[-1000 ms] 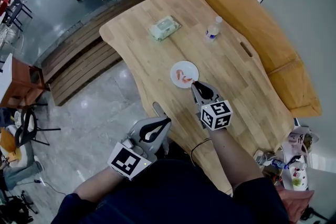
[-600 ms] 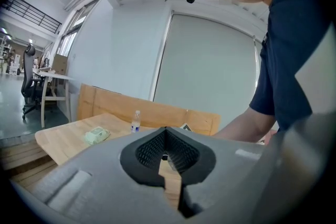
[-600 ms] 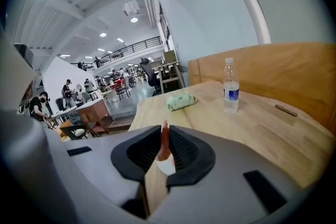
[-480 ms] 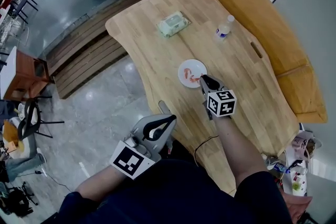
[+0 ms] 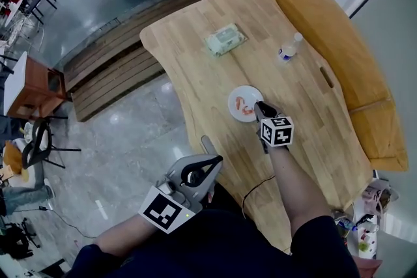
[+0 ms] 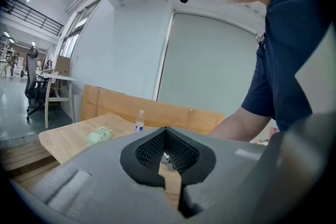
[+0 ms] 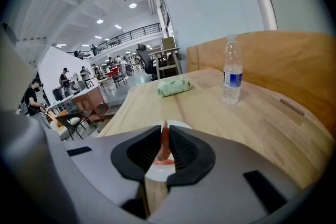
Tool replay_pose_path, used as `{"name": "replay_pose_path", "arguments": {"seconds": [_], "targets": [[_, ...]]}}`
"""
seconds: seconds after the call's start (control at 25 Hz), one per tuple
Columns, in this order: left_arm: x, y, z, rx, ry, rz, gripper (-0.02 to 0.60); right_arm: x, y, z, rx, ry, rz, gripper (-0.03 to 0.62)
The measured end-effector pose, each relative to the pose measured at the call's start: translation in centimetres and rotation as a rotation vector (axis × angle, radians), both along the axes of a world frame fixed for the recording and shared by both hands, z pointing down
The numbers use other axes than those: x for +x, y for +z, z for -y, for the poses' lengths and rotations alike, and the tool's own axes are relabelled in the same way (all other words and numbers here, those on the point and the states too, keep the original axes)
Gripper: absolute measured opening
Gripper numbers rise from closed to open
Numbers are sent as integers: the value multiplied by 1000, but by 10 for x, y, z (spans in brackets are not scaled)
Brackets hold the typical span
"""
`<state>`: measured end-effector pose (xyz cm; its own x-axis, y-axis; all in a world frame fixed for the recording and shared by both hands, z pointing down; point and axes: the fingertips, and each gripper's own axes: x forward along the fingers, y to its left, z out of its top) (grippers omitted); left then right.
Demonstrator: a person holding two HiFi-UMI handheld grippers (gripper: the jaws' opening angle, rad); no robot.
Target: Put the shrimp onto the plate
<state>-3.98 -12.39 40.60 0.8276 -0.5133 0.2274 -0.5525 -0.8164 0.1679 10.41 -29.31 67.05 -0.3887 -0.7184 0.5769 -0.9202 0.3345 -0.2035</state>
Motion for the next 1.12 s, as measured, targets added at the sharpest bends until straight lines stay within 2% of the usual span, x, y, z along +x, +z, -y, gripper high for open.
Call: {"name": "replay_pose_path", "arguments": {"seconds": [0.52,1.12], "targets": [[0,4,13,-4,-16,16,3,-2,45,29,-96,-57,-67,57],[-11,16,23,-42,-59,31,4,-5,79,44,-179,-75,-125,57]]}}
